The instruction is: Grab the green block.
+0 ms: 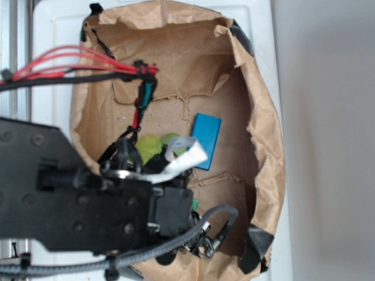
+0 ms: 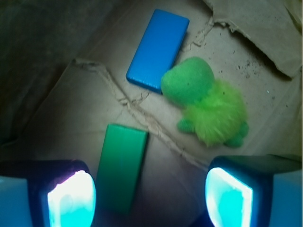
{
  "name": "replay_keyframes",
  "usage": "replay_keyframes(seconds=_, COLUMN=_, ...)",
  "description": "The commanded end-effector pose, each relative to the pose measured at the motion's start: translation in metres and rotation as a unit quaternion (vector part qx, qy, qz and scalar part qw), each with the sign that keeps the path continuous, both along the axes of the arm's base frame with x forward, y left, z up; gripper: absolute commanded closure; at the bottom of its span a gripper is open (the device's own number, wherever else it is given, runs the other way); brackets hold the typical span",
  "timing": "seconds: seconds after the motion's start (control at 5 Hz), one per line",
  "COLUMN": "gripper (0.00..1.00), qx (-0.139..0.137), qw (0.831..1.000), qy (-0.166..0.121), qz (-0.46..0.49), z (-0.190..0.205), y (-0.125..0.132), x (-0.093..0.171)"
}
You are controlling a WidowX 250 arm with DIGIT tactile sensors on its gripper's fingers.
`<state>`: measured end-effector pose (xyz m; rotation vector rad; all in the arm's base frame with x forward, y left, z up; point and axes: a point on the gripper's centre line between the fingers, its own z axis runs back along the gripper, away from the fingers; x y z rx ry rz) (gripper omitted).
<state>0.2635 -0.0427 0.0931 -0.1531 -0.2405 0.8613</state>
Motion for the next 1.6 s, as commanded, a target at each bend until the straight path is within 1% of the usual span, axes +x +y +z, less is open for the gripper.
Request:
replay_keyframes(seconds=0.0, gripper=0.0, qx=-0.021, qw=0.999, qy=-0.039, qz=0.012, z=-0.009, y=0.004, x=-0.011)
replay_keyframes(seconds=0.2, gripper=0.0, qx=-0.049, qw=0.998, qy=-0.022, qz=0.04, z=-0.008, y=-0.004, x=-0.021)
replay_keyframes(seconds=0.4, gripper=0.0, qx=-0.074, qw=0.993, qy=0.001, qz=0.093, z=-0.004, y=-0.007, x=-0.021)
replay_keyframes(seconds=0.6, gripper=0.0, qx=-0.082, qw=0.989, qy=0.007, qz=0.119, z=-0.007, y=-0.008, x=-0.018)
replay_keyframes(seconds=0.8, gripper=0.0, qx=-0.095, qw=0.987, qy=0.002, qz=0.129, z=-0.001, y=-0.012, x=-0.014)
replay_keyframes(seconds=1.0, gripper=0.0, qx=-0.098, qw=0.987, qy=-0.003, qz=0.131, z=-0.001, y=-0.017, x=-0.007)
replay_keyframes(seconds=1.2, gripper=0.0, qx=-0.088, qw=0.986, qy=-0.014, qz=0.138, z=-0.007, y=-0.022, x=0.004)
replay_keyframes(seconds=1.4, gripper=0.0, qx=-0.08, qw=0.986, qy=-0.012, qz=0.147, z=-0.015, y=-0.022, x=0.017)
